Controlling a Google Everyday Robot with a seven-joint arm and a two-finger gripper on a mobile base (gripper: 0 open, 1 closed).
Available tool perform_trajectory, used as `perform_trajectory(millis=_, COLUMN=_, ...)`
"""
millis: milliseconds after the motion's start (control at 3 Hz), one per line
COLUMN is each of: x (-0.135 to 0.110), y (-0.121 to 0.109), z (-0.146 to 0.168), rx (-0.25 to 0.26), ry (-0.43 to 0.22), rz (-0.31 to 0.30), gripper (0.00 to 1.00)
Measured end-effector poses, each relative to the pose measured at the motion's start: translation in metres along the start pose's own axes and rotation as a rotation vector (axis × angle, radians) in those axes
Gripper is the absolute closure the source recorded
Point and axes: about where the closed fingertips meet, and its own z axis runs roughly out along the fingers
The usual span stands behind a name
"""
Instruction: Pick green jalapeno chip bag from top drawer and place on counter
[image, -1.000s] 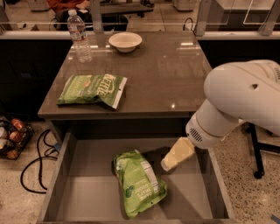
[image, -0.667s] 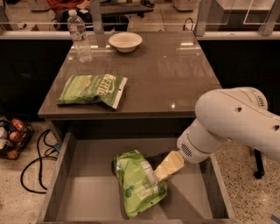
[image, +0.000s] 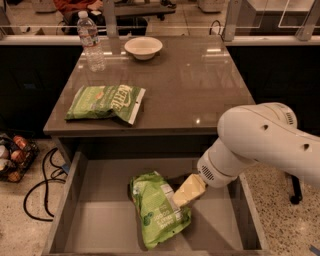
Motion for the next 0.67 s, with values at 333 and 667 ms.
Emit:
perform_trajectory(millis=333, x=-0.012, y=0.018, z=0.030, rx=-0.066, ry=-0.014, rz=0.009, gripper=0.00)
perform_trajectory(millis=667, x=-0.030, y=0.037, z=0.056, rx=-0.146, ry=-0.047, rz=0.017, gripper=0.00)
